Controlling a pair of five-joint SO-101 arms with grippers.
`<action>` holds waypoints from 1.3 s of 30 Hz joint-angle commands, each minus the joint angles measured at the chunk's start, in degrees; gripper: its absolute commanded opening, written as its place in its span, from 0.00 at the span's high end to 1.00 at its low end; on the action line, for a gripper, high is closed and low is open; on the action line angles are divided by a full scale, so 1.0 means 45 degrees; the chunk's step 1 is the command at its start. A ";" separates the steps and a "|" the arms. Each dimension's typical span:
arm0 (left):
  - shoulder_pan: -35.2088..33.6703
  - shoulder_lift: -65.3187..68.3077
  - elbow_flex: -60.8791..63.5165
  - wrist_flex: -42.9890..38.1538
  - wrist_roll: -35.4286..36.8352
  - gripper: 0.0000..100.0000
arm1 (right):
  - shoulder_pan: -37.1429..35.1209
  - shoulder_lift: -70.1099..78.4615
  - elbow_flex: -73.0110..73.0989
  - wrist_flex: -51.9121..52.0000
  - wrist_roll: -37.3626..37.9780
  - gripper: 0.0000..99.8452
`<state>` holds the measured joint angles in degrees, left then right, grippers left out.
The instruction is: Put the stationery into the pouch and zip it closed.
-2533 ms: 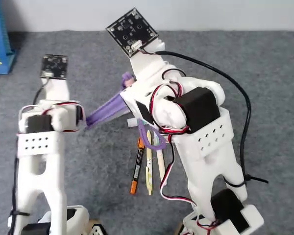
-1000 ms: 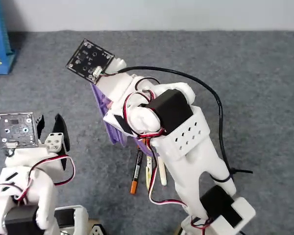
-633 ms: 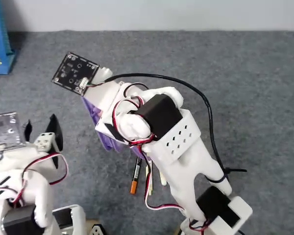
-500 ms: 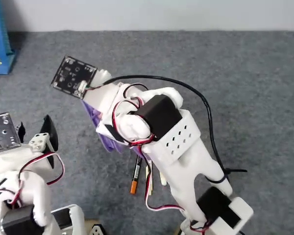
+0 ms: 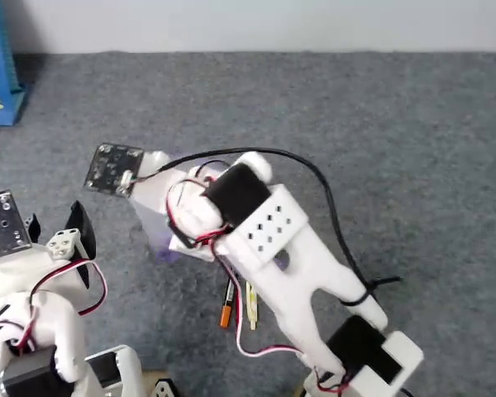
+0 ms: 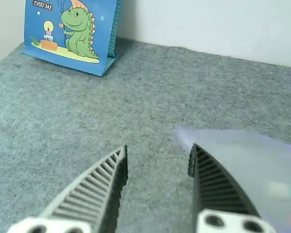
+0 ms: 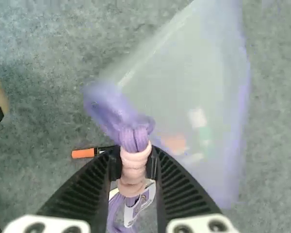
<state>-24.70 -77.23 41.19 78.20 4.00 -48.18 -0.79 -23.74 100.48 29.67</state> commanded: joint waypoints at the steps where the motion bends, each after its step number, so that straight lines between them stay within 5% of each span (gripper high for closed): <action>1: -0.0039 -0.0117 -0.0147 0.0059 -0.0625 0.80 | 0.0147 -0.0811 -0.0156 0.0400 0.0117 0.99; 10: 0.2501 -0.0137 -0.0205 0.1895 -0.2129 0.80 | 0.1299 -0.1553 -0.0098 -0.0889 -0.0059 0.99; 25: 0.5841 -0.0098 -0.0088 0.2520 -0.2168 0.74 | 0.1319 -0.1670 0.0215 -0.0830 -0.0840 0.99; 31: 0.6076 -0.0059 -0.0068 0.2188 -0.0606 0.74 | 0.1319 -0.1670 0.0215 -0.0850 -0.0996 0.99; 39: 0.5998 -0.0078 0.1612 0.0821 -0.0527 0.74 | 0.1280 -0.1690 0.0137 -0.0947 -0.2305 0.99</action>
<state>2.20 -77.23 47.08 84.79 0.75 -42.99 -5.63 -22.42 97.58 21.49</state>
